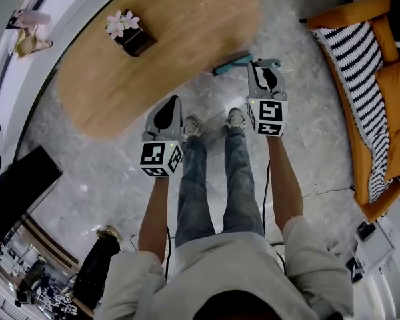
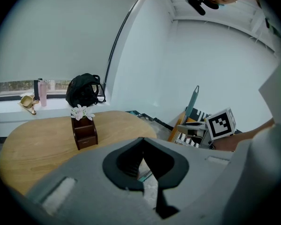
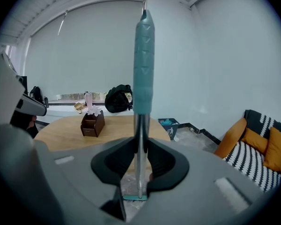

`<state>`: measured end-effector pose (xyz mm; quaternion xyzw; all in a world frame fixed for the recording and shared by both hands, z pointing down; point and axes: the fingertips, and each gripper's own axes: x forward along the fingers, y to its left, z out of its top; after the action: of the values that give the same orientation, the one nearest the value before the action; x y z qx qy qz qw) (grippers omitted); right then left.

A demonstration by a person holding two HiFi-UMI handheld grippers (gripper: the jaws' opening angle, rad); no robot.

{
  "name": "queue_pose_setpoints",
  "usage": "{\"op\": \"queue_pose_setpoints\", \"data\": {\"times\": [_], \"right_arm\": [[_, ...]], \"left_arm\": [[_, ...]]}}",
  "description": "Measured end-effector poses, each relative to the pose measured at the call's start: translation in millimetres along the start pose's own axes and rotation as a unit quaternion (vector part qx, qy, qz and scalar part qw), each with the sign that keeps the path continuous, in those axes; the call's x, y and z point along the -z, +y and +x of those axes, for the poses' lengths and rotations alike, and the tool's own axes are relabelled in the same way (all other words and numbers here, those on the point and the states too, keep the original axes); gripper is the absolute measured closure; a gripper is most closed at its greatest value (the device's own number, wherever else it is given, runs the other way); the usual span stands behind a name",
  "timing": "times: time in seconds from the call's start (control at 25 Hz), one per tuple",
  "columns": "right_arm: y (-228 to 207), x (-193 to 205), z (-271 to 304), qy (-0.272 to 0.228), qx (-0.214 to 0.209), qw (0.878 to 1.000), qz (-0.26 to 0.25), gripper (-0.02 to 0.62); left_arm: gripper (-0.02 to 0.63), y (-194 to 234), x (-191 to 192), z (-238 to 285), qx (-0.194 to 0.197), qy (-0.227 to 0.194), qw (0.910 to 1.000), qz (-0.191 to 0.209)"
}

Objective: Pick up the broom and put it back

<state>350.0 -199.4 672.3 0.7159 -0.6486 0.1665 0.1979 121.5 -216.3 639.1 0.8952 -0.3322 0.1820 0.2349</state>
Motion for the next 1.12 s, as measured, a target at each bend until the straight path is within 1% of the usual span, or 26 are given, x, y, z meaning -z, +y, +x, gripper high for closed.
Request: {"op": "queue_pose_setpoints", "data": {"times": [0.16, 0.32, 0.48, 0.84, 1.12], "right_arm": [[-13.4, -16.2, -22.0, -0.005, 0.007, 1.000, 0.009, 0.506], [-18.0, -38.1, -49.4, -0.008, 0.003, 1.000, 0.010, 0.506], [-25.4, -62.0, -77.4, -0.016, 0.012, 1.000, 0.012, 0.506], [-46.0, -143.0, -133.0, -0.047, 0.027, 0.998, 0.010, 0.506], [-62.9, -209.9, -171.6, -0.072, 0.034, 0.997, -0.002, 0.506]], "left_arm": [[0.603, -7.9, -24.6, -3.9, 0.000, -0.019, 0.9998, 0.008], [0.603, -16.4, -58.7, -14.6, -0.003, -0.041, 0.9990, 0.016], [0.603, -25.1, -89.2, -27.7, -0.005, -0.058, 0.9980, 0.024], [0.603, -41.7, -168.9, -60.0, -0.008, -0.097, 0.9945, 0.040], [0.603, -57.1, -234.4, -85.7, -0.009, -0.131, 0.9894, 0.063]]}}
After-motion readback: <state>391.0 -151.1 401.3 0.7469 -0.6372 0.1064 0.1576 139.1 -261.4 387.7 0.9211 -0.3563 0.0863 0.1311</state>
